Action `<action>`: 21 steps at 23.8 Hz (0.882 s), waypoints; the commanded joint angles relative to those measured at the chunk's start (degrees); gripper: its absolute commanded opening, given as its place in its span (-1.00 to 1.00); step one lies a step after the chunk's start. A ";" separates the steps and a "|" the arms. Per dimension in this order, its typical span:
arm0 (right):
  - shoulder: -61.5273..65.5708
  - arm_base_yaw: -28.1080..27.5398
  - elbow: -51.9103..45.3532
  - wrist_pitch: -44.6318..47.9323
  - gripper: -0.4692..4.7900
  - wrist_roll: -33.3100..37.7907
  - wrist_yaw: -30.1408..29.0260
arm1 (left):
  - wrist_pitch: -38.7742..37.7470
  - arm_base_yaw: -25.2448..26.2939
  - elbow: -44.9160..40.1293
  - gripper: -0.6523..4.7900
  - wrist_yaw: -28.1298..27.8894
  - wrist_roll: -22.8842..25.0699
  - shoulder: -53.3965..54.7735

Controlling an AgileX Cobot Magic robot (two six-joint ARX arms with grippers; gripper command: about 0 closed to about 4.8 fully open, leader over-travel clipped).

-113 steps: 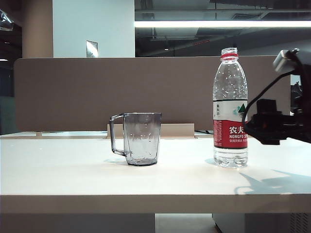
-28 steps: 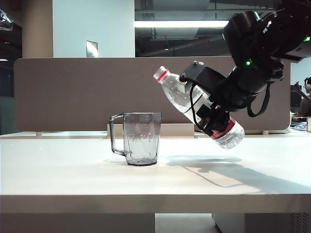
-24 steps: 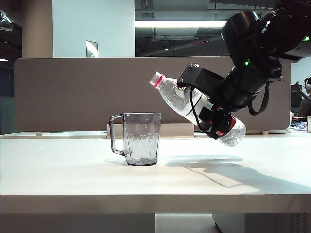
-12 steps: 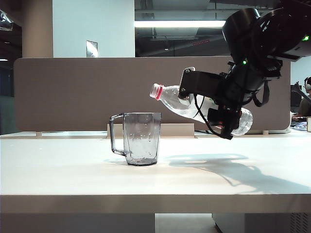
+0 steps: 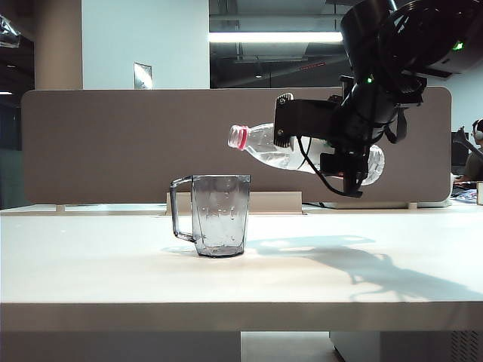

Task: Pick up the mineral water bottle on the table and pour a little water into the mug.

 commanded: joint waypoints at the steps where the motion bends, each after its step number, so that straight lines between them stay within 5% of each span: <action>1: -0.61 0.04 0.63 2.84 -0.02 -3.93 0.50 | 0.74 -0.07 0.13 -0.78 0.02 0.42 0.04; 21: -0.59 -0.57 2.73 2.82 -0.02 -8.81 1.90 | 0.74 -0.07 0.13 -0.78 0.02 0.42 0.04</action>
